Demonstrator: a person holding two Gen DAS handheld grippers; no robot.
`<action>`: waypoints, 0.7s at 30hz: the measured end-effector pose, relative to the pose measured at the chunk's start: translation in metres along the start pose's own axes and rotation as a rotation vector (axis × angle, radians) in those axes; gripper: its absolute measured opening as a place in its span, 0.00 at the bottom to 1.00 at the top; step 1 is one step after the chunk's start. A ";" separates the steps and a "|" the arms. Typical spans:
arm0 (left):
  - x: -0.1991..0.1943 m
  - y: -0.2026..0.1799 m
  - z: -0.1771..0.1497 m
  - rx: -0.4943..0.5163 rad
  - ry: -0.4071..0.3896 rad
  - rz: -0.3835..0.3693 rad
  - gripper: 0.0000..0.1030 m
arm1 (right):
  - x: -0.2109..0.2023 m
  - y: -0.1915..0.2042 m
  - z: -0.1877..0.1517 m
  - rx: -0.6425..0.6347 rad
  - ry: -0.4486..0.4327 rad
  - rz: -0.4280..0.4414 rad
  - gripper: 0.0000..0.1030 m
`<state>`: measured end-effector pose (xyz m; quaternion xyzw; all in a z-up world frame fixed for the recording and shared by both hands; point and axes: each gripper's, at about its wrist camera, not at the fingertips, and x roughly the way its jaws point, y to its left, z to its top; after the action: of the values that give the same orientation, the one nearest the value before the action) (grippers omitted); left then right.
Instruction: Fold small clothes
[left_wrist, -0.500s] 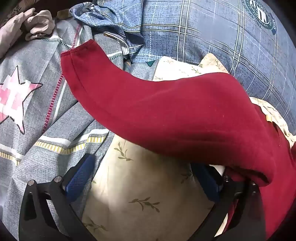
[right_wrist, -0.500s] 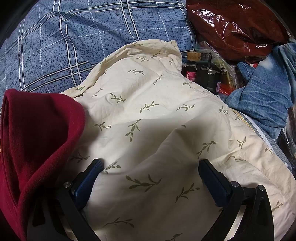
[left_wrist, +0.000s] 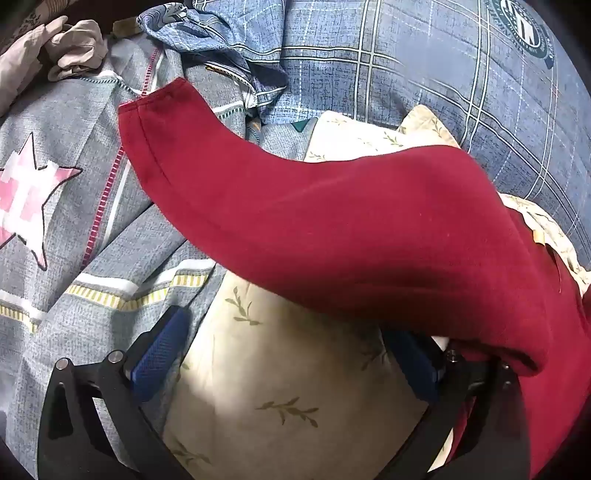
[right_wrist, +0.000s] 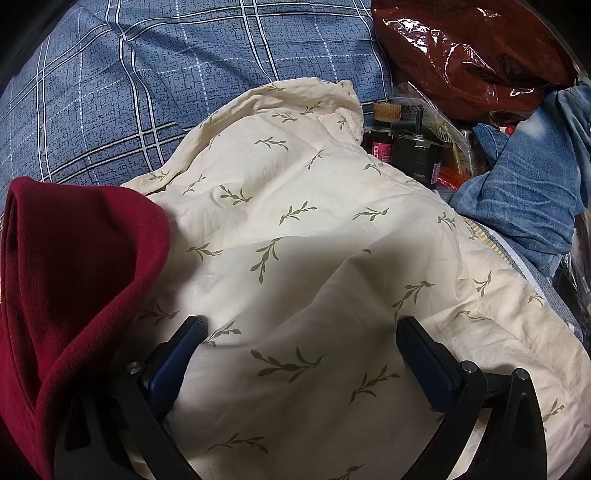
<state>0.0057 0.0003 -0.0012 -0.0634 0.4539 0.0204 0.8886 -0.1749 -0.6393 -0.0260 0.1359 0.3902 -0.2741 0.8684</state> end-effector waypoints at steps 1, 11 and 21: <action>0.000 -0.001 0.000 -0.004 0.000 0.002 1.00 | 0.000 0.000 0.000 -0.002 0.000 -0.002 1.00; -0.017 -0.007 -0.014 0.026 0.011 -0.012 1.00 | -0.004 -0.002 0.000 0.015 0.013 -0.016 1.00; -0.082 -0.022 -0.025 0.134 -0.182 -0.065 1.00 | -0.146 0.019 -0.051 -0.023 -0.014 0.301 1.00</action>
<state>-0.0604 -0.0228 0.0530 -0.0165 0.3694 -0.0330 0.9285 -0.2745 -0.5471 0.0510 0.1811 0.3623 -0.1373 0.9039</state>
